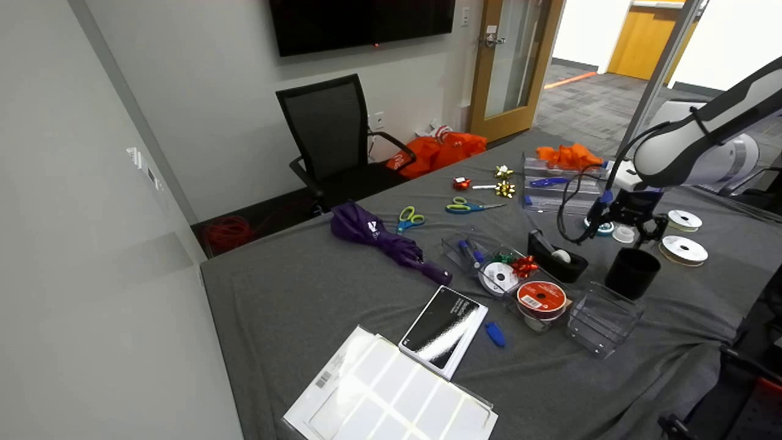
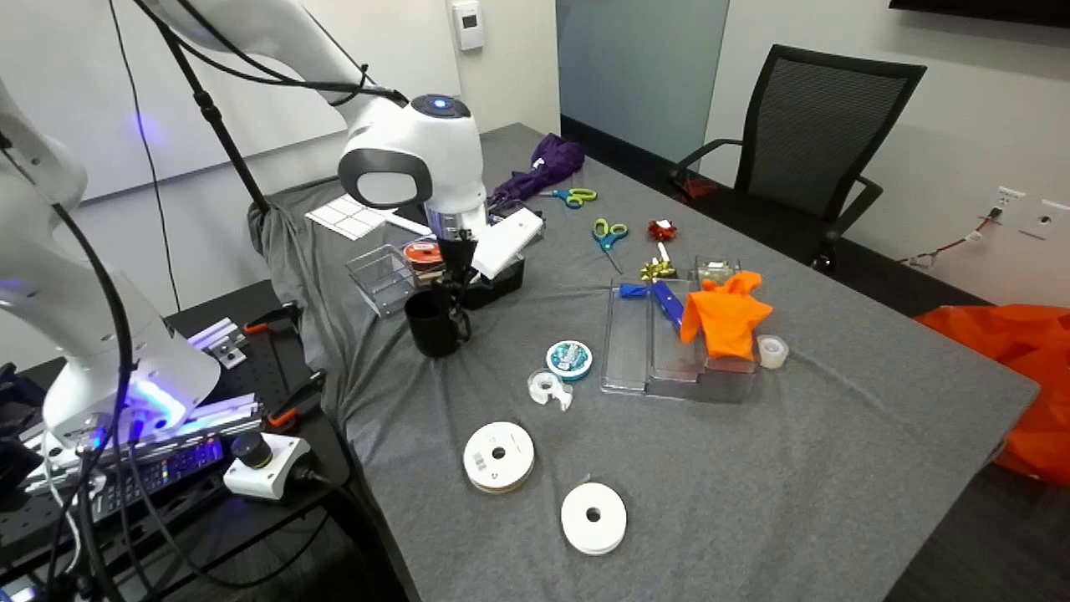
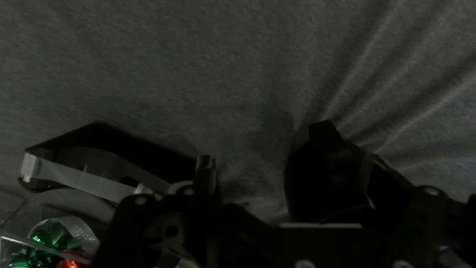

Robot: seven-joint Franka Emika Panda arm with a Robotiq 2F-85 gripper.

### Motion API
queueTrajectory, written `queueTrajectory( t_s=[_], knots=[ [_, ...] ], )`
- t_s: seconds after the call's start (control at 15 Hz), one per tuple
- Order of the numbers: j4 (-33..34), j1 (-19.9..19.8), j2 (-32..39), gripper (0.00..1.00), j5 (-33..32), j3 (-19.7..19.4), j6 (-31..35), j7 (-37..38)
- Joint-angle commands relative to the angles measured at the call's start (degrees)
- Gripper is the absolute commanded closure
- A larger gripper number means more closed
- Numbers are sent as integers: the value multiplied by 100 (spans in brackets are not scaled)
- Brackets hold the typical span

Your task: Pick up the black cup and move it southwards

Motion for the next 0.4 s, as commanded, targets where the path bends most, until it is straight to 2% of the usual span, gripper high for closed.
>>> queueTrajectory(
  t_s=[0.0, 0.33],
  knots=[
    [-129, 76, -725, 0, 284, -12, -601, 36],
    [166, 419, -1385, 0, 850, -177, -1802, 318]
  ],
)
